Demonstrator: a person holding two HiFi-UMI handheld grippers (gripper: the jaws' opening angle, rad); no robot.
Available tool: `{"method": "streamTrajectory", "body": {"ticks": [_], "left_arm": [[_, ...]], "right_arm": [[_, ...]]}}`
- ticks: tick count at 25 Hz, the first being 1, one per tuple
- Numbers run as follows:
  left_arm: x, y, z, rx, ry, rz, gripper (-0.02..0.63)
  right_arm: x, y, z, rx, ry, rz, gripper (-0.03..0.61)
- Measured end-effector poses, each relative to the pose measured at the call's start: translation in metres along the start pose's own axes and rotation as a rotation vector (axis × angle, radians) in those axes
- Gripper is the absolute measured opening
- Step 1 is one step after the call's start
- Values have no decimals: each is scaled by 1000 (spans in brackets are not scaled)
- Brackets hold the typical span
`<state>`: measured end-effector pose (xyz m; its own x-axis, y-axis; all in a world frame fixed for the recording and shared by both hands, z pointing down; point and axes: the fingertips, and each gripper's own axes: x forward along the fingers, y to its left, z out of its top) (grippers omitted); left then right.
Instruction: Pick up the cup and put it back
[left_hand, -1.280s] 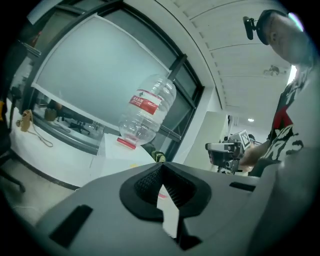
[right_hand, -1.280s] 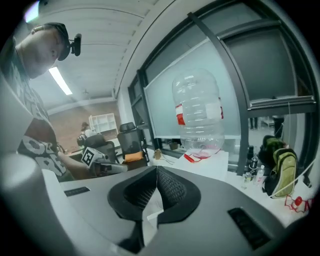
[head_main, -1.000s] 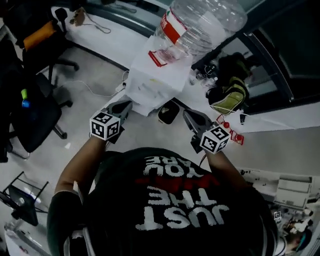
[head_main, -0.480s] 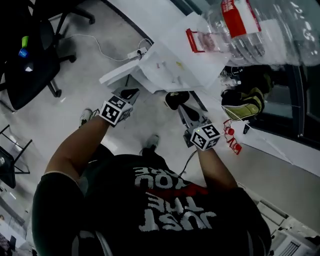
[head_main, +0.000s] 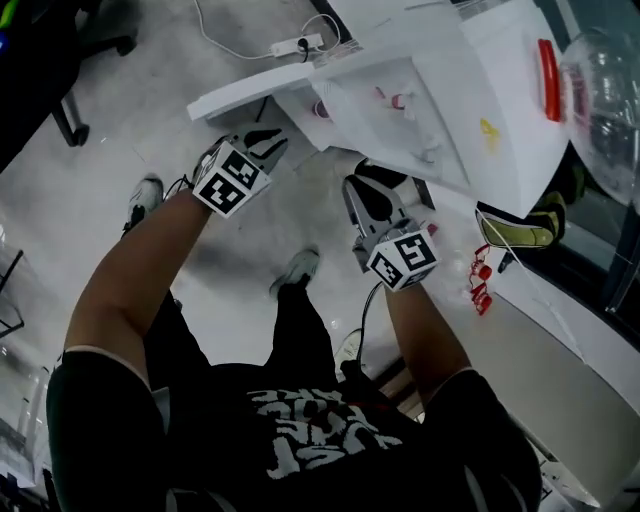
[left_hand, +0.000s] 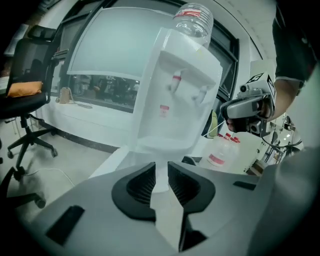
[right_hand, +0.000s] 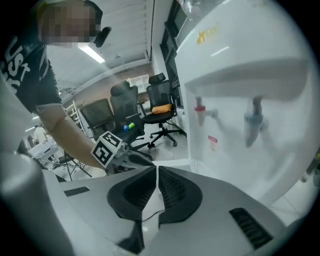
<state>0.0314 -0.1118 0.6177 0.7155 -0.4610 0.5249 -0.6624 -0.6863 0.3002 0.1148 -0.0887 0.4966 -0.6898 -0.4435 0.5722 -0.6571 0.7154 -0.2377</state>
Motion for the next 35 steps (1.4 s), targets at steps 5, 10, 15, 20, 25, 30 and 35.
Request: {"method": "streamTrajectory", "body": {"ticks": [5, 10, 15, 20, 25, 30, 35], "left_arm": [[51, 27, -45, 14, -22, 39, 81], [113, 14, -109, 166, 43, -17, 101], [182, 10, -144, 392, 84, -31, 106], [244, 19, -154, 598, 128, -9, 118], [292, 23, -161, 751, 172, -23, 124], [336, 39, -176, 870, 256, 30, 132], [365, 55, -183, 981, 327, 85, 132]], "right_arm": [[50, -30, -80, 21, -21, 4, 34], [83, -42, -154, 8, -15, 23, 34], [100, -52, -218, 0, -4, 40, 35], [105, -68, -258, 12, -6, 35, 34], [101, -71, -276, 43, -31, 20, 35], [83, -76, -289, 62, -59, 5, 35], [67, -91, -314, 99, -52, -34, 35]]}}
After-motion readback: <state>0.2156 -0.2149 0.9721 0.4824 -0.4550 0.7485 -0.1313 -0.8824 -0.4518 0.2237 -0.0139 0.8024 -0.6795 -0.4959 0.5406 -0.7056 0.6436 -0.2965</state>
